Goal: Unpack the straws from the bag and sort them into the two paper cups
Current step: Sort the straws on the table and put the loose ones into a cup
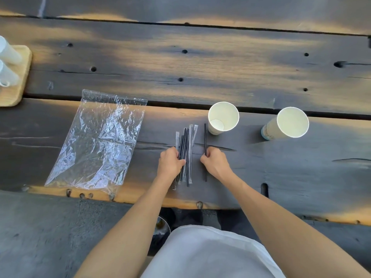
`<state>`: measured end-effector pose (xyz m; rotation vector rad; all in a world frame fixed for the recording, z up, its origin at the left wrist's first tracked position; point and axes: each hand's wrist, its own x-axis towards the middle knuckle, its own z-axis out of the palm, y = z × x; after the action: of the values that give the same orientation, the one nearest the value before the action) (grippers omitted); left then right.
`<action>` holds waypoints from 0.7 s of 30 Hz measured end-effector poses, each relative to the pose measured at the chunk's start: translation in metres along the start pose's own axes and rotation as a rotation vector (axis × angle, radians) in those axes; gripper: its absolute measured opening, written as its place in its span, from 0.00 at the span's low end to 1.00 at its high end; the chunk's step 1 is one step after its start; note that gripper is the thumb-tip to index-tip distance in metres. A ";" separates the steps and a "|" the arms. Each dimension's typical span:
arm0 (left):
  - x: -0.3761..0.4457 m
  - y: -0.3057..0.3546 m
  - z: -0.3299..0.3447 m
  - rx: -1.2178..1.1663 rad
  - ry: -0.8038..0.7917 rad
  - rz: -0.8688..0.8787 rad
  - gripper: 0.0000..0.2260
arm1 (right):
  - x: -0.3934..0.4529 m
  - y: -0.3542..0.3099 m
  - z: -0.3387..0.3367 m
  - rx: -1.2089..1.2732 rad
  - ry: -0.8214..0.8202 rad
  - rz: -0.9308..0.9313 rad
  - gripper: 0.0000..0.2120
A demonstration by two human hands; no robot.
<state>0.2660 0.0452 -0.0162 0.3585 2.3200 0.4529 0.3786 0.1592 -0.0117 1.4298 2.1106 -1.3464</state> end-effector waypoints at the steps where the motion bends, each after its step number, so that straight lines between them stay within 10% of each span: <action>1: 0.000 0.001 0.000 0.014 0.010 -0.005 0.11 | 0.000 -0.004 0.004 0.013 -0.024 0.003 0.14; 7: 0.004 0.002 0.001 -0.024 0.014 -0.008 0.13 | 0.003 -0.023 0.026 -0.020 -0.132 -0.083 0.03; 21: -0.007 -0.013 -0.005 -0.158 0.063 0.085 0.05 | 0.008 -0.039 0.040 -0.278 -0.040 -0.002 0.16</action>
<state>0.2658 0.0299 -0.0144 0.3712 2.3176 0.6944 0.3316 0.1286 -0.0165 1.2770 2.1713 -1.0225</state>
